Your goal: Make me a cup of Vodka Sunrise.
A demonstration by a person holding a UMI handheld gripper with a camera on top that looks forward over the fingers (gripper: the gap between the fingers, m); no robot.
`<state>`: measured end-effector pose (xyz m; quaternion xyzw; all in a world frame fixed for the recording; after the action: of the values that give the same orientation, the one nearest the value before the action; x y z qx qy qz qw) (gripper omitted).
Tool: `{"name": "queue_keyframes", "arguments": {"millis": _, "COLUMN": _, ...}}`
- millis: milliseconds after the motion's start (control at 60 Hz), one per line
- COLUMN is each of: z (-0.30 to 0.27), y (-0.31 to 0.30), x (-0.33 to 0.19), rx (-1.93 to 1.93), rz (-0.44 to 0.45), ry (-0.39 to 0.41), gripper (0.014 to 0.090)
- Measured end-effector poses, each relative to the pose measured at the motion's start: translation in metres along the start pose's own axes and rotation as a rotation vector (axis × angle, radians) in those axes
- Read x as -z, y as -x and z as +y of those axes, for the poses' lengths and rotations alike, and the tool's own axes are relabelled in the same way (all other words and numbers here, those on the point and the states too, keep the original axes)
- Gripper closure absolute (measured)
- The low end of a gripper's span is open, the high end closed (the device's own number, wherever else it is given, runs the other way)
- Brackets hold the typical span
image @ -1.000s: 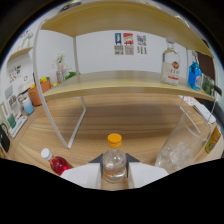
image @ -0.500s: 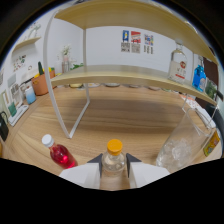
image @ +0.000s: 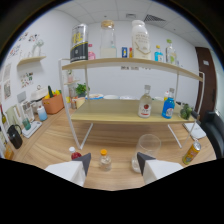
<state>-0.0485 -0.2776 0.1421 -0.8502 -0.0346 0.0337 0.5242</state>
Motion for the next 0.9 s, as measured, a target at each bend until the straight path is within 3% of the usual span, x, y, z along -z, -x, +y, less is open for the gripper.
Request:
{"name": "queue_keyframes", "arguments": {"millis": 300, "z": 0.005, "y": -0.085, "x": 0.058, "rx": -0.066, "rz": 0.128, "ry": 0.013, "gripper": 0.0185}}
{"name": "queue_keyframes", "arguments": {"millis": 650, "z": -0.172, "y": -0.15, "x": 0.059, "rx": -0.022, "rz": 0.161, "ry": -0.265, "gripper": 0.0189}}
{"name": "queue_keyframes", "arguments": {"millis": 900, "z": -0.259, "y": -0.164, "x": 0.006, "rx": -0.036, "rz": 0.111, "ry": -0.359, "gripper": 0.0209}}
